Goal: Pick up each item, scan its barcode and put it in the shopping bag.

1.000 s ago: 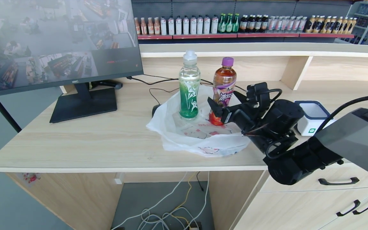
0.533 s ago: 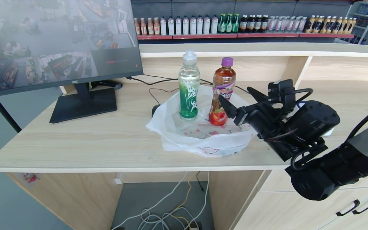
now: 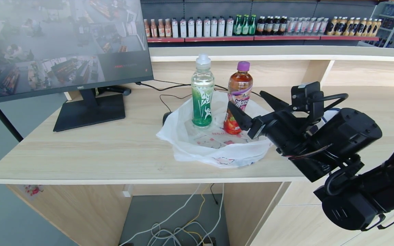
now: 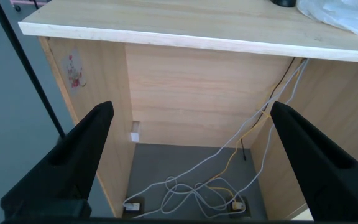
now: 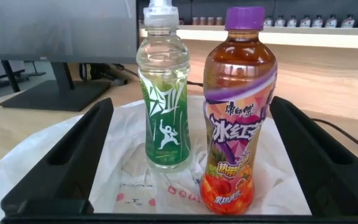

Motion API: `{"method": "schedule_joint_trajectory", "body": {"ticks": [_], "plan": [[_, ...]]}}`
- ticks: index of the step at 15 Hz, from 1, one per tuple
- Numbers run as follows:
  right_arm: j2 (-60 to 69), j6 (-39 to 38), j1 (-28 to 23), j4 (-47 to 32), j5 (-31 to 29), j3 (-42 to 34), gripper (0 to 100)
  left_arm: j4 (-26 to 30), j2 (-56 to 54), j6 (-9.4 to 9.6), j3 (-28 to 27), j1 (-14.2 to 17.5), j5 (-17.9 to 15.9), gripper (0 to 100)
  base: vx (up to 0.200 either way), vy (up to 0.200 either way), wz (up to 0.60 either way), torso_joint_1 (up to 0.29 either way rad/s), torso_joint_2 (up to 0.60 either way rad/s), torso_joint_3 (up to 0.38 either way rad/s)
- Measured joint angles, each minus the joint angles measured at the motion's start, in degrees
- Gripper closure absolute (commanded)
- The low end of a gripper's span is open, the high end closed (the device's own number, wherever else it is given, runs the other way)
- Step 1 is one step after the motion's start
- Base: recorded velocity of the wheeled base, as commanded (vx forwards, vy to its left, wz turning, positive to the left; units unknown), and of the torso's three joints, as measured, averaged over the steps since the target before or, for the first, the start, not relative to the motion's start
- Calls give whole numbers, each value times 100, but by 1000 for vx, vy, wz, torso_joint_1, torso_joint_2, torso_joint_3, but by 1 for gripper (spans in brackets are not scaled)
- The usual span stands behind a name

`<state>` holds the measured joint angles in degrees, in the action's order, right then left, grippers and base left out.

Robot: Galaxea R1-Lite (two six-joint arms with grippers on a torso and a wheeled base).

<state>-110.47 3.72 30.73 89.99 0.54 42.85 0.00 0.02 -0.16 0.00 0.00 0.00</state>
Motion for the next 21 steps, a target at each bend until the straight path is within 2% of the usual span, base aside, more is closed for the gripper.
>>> {"method": "schedule_joint_trajectory", "body": {"ticks": [3,10,21], "plan": [[2,-28,18,-5,-21,-40,0,0,0,-6,0,0,-2,0,-133,0,0,0,2,3],[41,-41,94,-5,-18,-416,0,0,0,11,0,0,0,0,0,0,0,0,0,0],[127,-60,-194,-7,-21,-619,0,0,0,9,0,0,0,0,0,-200,0,4,4,2]]}}
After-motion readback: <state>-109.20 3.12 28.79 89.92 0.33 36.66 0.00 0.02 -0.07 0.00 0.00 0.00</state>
